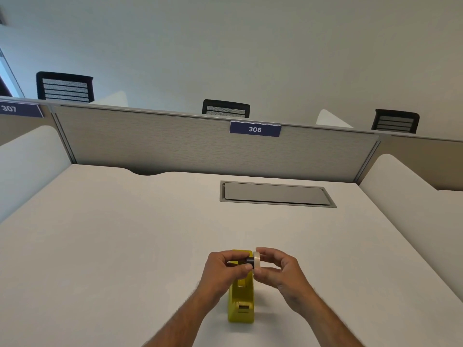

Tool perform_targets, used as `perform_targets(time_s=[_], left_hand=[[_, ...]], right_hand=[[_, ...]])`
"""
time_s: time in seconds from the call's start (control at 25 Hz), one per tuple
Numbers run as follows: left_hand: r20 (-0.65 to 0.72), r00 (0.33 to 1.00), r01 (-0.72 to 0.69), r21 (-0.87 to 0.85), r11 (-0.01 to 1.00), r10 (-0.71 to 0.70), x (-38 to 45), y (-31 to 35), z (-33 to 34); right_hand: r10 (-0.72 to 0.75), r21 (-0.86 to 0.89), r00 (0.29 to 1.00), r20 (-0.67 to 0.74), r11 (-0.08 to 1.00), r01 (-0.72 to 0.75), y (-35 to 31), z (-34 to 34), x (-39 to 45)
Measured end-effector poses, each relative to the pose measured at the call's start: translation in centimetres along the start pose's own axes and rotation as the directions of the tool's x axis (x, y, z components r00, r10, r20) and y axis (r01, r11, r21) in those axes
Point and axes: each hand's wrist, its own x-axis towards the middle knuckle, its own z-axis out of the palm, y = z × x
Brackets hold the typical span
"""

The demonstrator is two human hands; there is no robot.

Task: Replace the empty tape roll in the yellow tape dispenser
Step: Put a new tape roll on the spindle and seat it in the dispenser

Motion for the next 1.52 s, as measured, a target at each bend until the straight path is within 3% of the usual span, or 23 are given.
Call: perform_targets(time_s=[0.44, 0.72, 0.96, 1.2, 1.52], left_hand=[[-0.002, 1.0, -0.013, 0.056, 0.998, 0.013, 0.0, 0.0, -0.1], [0.036, 0.999, -0.022, 0.086, 0.996, 0.019, 0.0, -0.2, -0.4], [-0.045, 0.999, 0.008, 0.142, 0.99, -0.001, 0.4, -1.1, -0.7], [-0.064, 0.998, 0.0, 0.296, 0.955, 0.02, 0.9, -1.4, -0.7], [-0.141, 0.987, -0.012, 0.431, 0.902, 0.08, 1.1, -2.0, -0.6]], right_hand=[[-0.035, -0.001, 0.997, 0.075, 0.999, 0.035, -0.1, 0.4, 0.1], [-0.047, -0.049, 0.999, 0.014, 0.998, 0.048, 0.7, 0.7, 0.4], [-0.05, -0.191, 0.997, 0.066, 0.98, 0.062, 1.3, 1.2, 0.7], [-0.121, -0.458, 0.992, -0.048, 0.885, 0.086, 2.0, 1.5, 1.6], [-0.184, -0.525, 0.978, -0.094, 0.844, 0.109, 2.8, 2.4, 2.2]])
